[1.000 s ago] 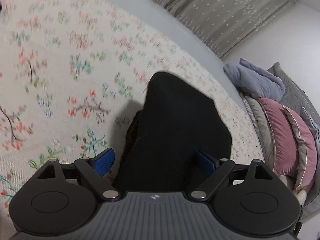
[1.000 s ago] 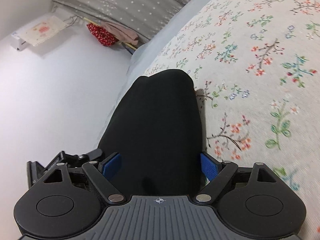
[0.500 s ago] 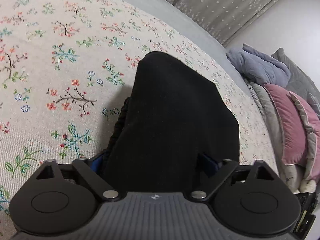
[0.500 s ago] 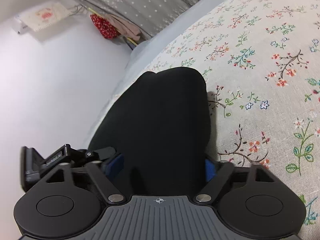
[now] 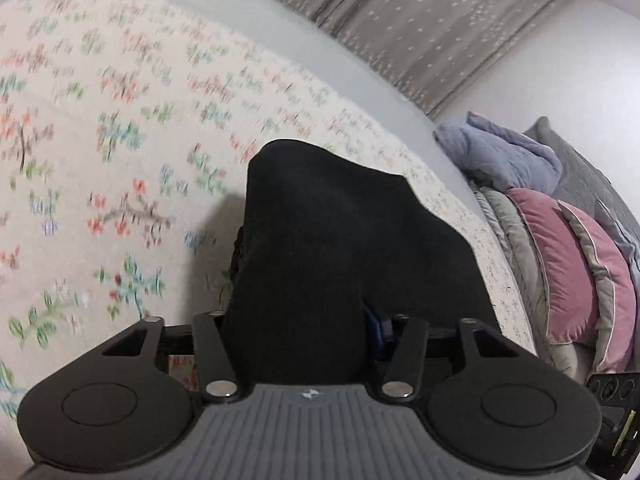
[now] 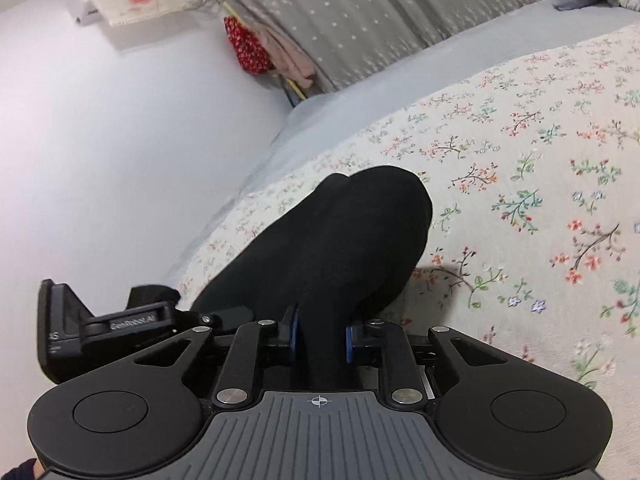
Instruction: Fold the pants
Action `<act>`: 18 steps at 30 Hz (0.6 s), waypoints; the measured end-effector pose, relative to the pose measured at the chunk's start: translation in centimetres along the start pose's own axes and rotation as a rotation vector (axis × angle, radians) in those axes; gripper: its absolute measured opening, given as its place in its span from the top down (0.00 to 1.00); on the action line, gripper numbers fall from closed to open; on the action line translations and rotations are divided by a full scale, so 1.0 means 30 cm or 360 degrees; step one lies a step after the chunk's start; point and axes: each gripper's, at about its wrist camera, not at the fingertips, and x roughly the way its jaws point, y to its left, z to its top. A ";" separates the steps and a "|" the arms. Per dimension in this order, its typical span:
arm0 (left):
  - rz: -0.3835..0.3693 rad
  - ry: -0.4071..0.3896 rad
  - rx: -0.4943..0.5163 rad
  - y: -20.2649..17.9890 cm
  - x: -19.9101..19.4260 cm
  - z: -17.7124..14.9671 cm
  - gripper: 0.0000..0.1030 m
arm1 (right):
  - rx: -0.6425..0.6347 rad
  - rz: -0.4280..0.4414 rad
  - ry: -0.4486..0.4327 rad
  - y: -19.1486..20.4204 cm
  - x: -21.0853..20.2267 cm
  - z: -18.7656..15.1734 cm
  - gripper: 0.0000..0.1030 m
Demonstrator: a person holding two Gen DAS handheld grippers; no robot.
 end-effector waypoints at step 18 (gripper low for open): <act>0.0045 0.0117 0.0066 -0.019 0.102 -0.014 0.14 | 0.0241 0.0064 0.0090 -0.166 0.030 -0.096 0.64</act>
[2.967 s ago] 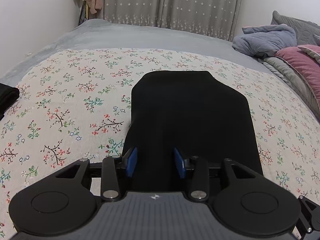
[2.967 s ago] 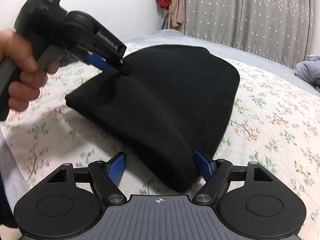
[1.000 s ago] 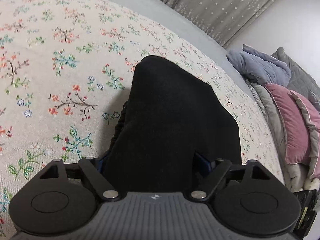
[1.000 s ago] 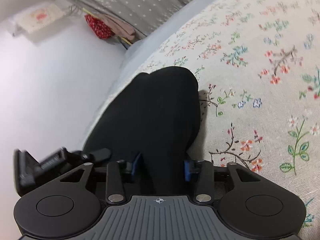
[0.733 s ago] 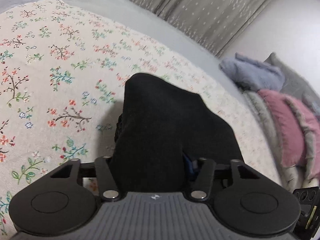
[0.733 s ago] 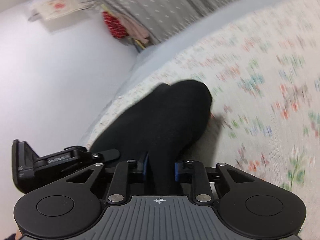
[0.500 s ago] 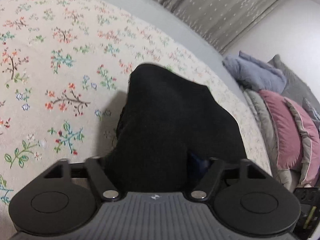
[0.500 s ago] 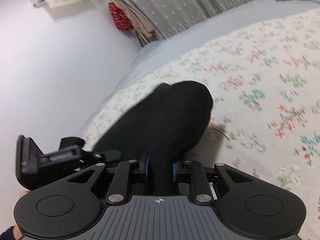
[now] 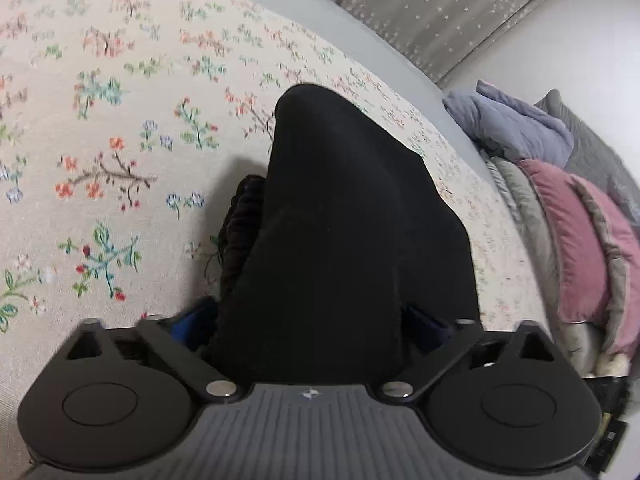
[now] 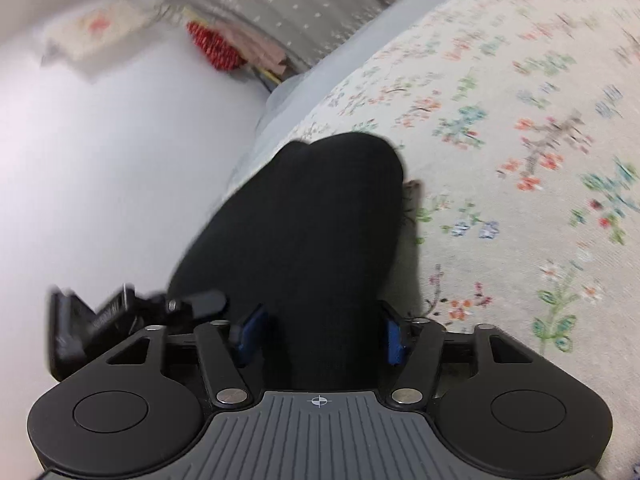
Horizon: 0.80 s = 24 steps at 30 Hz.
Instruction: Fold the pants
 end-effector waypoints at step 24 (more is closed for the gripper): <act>-0.0237 -0.0135 0.0014 -0.367 0.155 -0.158 0.46 | -0.0508 -0.0197 0.0108 -0.054 -0.337 0.337 0.75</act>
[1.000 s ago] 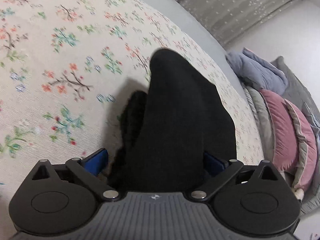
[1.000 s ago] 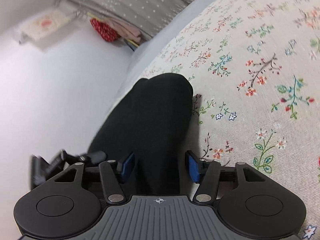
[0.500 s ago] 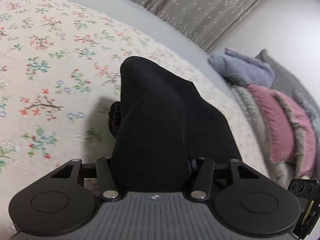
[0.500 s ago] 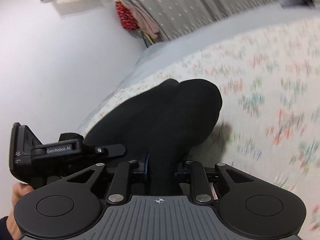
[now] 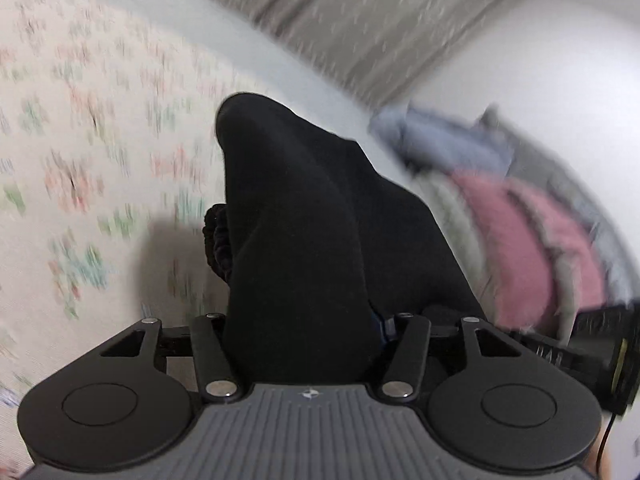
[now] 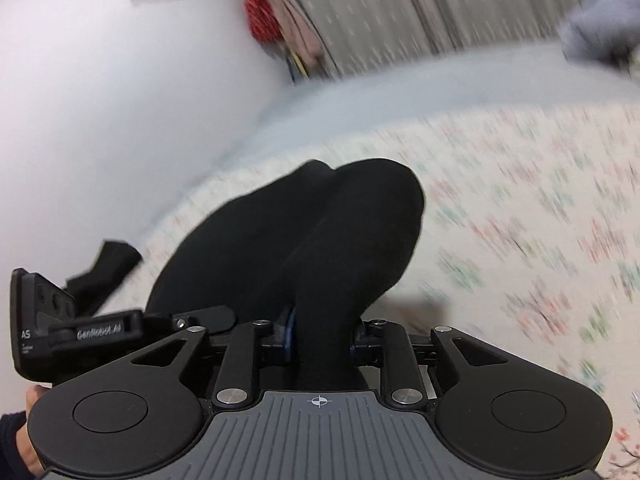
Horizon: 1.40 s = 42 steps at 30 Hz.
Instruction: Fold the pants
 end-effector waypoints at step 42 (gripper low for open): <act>0.0478 -0.0253 0.0860 -0.155 -0.066 -0.188 0.26 | 0.0181 -0.0360 -0.0157 -0.022 -0.055 -0.388 0.39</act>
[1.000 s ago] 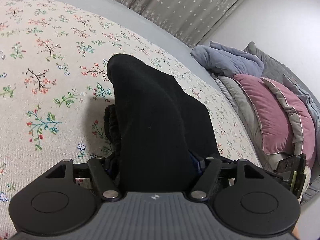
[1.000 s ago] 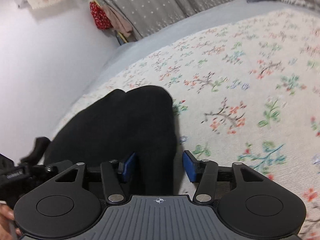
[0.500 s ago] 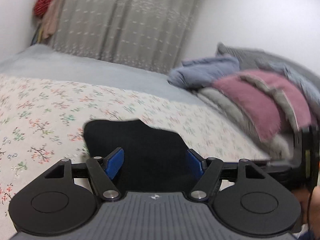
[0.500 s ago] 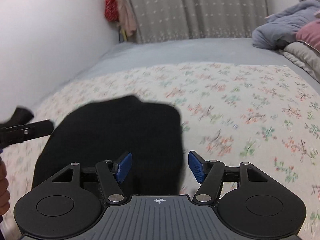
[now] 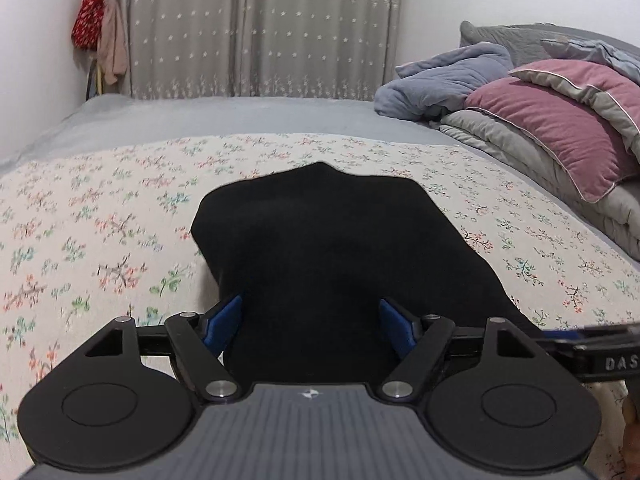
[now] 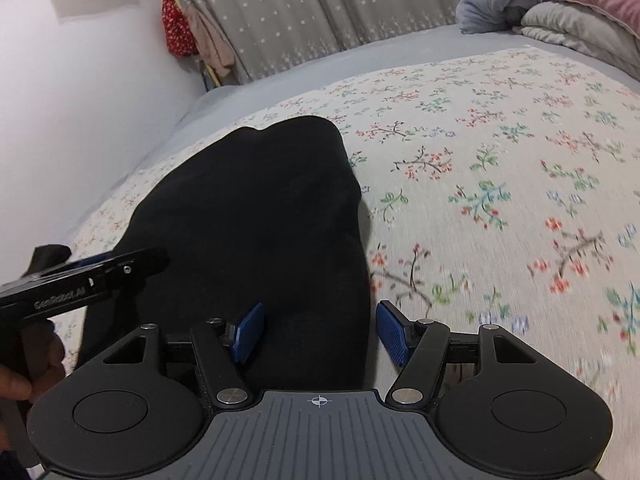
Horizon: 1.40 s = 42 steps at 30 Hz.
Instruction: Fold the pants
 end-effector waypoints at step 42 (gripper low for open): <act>0.0346 -0.0038 -0.0082 -0.180 -0.586 -0.118 0.13 | -0.0359 -0.0115 -0.0273 0.321 -0.519 -0.219 0.09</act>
